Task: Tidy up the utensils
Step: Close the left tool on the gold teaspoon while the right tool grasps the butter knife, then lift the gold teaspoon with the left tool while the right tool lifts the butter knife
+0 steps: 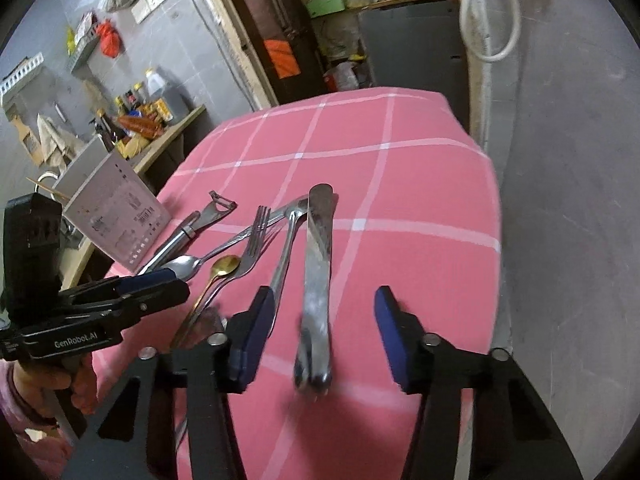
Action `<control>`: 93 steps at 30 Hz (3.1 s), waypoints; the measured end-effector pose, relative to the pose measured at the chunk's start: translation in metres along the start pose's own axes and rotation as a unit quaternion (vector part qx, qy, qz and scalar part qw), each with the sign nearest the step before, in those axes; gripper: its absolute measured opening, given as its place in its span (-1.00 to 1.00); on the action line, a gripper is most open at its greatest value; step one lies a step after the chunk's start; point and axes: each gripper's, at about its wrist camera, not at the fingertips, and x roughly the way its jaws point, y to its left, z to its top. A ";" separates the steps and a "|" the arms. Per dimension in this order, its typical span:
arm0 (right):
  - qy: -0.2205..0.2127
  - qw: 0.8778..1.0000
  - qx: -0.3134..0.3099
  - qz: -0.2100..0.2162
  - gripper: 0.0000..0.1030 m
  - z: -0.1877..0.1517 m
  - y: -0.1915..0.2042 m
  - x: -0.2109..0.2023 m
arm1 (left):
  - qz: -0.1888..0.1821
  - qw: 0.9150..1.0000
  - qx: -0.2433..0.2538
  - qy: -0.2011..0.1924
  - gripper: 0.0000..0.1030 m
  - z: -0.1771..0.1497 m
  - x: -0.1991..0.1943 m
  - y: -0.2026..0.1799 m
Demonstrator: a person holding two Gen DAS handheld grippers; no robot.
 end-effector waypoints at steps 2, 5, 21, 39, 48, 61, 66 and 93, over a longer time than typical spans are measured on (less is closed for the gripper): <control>0.010 1.000 -0.011 0.001 -0.25 0.007 0.001 0.012 | 0.013 1.000 0.008 0.018 -0.26 0.003 0.010 -0.003; 0.018 1.000 -0.022 -0.001 -0.26 0.015 0.005 0.023 | 0.021 0.999 0.008 0.033 -0.29 0.006 0.021 -0.003; 0.055 0.998 0.028 -0.024 -0.70 0.011 0.016 0.029 | -0.015 0.996 -0.018 0.086 -0.90 0.022 0.035 0.003; 0.090 0.994 0.055 -0.005 -0.39 -0.008 0.015 0.028 | -0.052 0.992 -0.051 0.105 -0.94 0.010 0.024 0.011; 0.115 0.992 0.009 -0.053 -0.35 0.013 0.027 0.044 | -0.055 0.991 -0.063 0.103 -0.94 0.004 0.022 0.013; 0.132 0.988 0.079 -0.024 -0.68 0.001 0.012 0.037 | -0.068 0.990 -0.062 0.110 -0.94 -0.008 0.005 0.012; 0.115 0.987 0.114 0.002 -0.68 -0.015 0.010 0.024 | -0.080 0.990 -0.054 0.103 -0.95 -0.013 -0.008 0.010; 0.138 0.979 0.150 0.029 -0.43 -0.042 0.019 0.024 | -0.080 0.989 -0.059 0.107 -0.95 -0.032 -0.025 0.024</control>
